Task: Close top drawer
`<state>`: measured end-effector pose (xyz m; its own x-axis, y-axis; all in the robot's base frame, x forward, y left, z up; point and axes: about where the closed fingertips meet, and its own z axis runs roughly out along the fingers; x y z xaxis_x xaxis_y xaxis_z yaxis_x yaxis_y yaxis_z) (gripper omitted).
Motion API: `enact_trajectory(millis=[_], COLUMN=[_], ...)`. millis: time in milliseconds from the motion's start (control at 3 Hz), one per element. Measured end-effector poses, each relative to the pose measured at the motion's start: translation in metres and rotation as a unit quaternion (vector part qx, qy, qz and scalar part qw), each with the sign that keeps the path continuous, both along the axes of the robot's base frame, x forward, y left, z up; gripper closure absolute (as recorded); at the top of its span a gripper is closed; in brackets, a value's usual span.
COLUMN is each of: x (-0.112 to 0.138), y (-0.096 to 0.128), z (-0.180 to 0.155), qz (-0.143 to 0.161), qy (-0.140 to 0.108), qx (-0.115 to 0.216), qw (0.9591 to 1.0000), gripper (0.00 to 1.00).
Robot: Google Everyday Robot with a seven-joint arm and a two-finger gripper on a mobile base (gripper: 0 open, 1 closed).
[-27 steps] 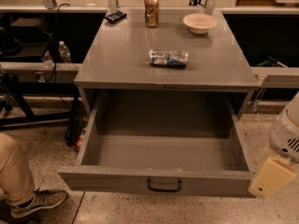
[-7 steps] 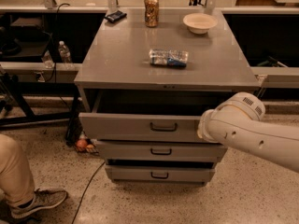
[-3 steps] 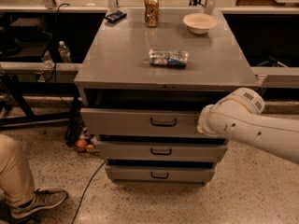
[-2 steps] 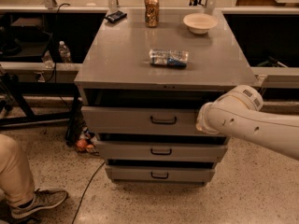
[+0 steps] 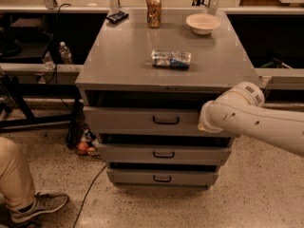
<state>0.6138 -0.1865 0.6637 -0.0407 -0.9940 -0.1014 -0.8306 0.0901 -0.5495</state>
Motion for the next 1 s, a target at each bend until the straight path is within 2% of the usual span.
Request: enact_trajectory(millis=[1000], x=[0.0035], y=[-0.0034], z=[0.0012], qz=[0.002], qy=[0.007], qx=[0.004], qw=[1.0000], gripper=[1.00])
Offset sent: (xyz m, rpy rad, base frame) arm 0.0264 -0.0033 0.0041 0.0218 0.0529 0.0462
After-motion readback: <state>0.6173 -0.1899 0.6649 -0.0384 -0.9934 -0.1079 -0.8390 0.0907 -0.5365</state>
